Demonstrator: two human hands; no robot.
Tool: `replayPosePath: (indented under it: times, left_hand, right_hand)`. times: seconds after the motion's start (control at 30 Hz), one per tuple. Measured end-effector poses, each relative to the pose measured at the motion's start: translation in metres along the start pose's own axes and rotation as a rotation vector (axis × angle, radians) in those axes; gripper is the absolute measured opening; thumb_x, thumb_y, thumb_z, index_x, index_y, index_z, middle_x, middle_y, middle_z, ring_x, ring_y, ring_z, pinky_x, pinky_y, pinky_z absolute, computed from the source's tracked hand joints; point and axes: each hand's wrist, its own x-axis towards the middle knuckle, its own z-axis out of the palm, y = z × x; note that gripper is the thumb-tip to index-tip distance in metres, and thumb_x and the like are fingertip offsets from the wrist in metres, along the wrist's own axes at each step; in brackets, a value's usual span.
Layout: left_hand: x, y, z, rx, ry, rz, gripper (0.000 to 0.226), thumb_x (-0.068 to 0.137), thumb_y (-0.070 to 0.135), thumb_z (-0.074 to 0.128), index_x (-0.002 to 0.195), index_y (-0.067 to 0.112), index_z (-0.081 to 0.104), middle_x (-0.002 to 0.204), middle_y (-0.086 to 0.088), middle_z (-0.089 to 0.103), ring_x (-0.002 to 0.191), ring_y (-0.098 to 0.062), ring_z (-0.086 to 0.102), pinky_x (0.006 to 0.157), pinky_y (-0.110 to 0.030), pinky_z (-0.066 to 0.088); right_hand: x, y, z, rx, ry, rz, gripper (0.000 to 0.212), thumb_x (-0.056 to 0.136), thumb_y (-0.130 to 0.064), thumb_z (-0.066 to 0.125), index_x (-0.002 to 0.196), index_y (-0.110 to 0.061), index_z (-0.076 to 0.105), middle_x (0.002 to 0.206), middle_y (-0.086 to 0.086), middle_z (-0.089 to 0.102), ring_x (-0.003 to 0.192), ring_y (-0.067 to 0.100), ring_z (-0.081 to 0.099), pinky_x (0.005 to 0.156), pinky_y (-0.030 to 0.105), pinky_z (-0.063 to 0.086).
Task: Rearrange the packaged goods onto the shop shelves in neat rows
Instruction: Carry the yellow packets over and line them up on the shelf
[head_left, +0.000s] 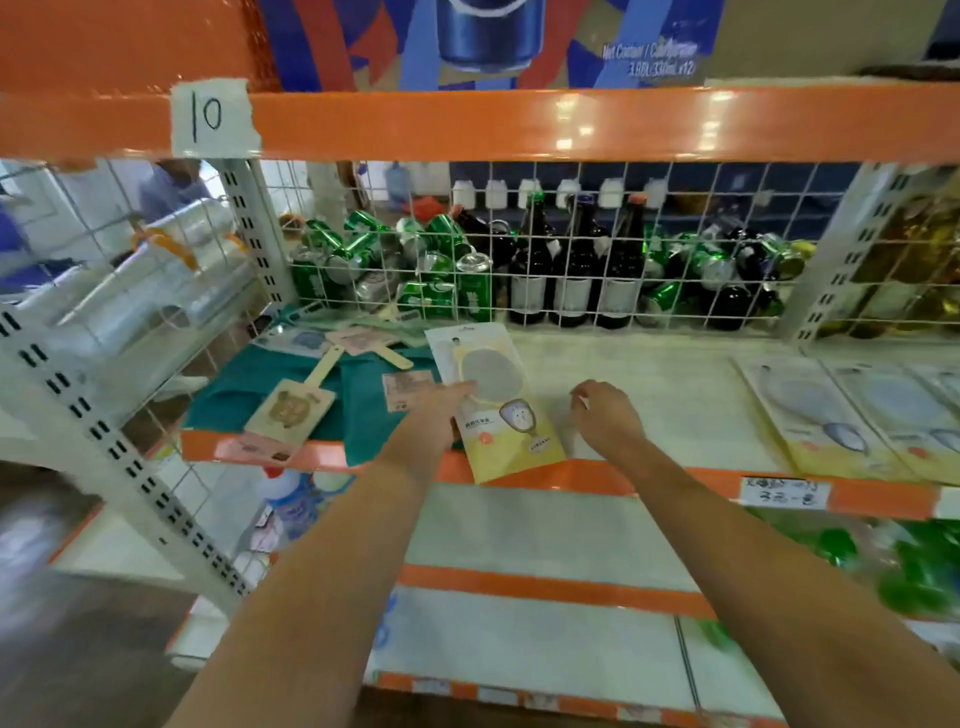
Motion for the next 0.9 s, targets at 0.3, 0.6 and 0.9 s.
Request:
replayPosePath:
  times: [0.3,0.6,0.9]
  left_hand:
    - [-0.036,-0.027,0.052,-0.127,-0.259,0.025,0.045,0.078,0.031,0.072,0.117,0.012,0.062,0.112,-0.017,0.068,0.103,-0.037,0.066,0.092,-0.058,0.049]
    - [-0.097,-0.055,0.156,-0.040,-0.384,-0.032,0.019,0.093,0.016,0.058,0.112,0.011,0.058,0.082,-0.011,0.068,0.065,-0.026,0.066,0.039,-0.029,0.052]
    - [-0.150,-0.093,0.243,0.078,-0.500,-0.105,0.031,0.094,0.017,0.057,0.124,0.011,0.055,0.082,-0.009,0.067,0.057,-0.022,0.066,0.037,-0.031,0.052]
  right_hand:
    - [-0.054,0.052,-0.055,0.006,0.114,0.036,0.030,0.097,-0.020,0.043,0.120,-0.008,0.058,0.122,0.014,0.058,0.115,0.031,0.051,0.095,0.038,0.044]
    - [-0.126,0.142,-0.114,-0.019,0.128,0.180,0.030,0.097,-0.019,0.042,0.119,-0.008,0.058,0.120,0.017,0.058,0.111,0.033,0.053,0.093,0.038,0.045]
    - [-0.184,0.218,-0.148,-0.032,0.147,0.289,0.027,0.094,-0.015,0.043,0.107,-0.003,0.063,0.106,0.017,0.065,0.094,0.032,0.060,0.074,0.032,0.045]
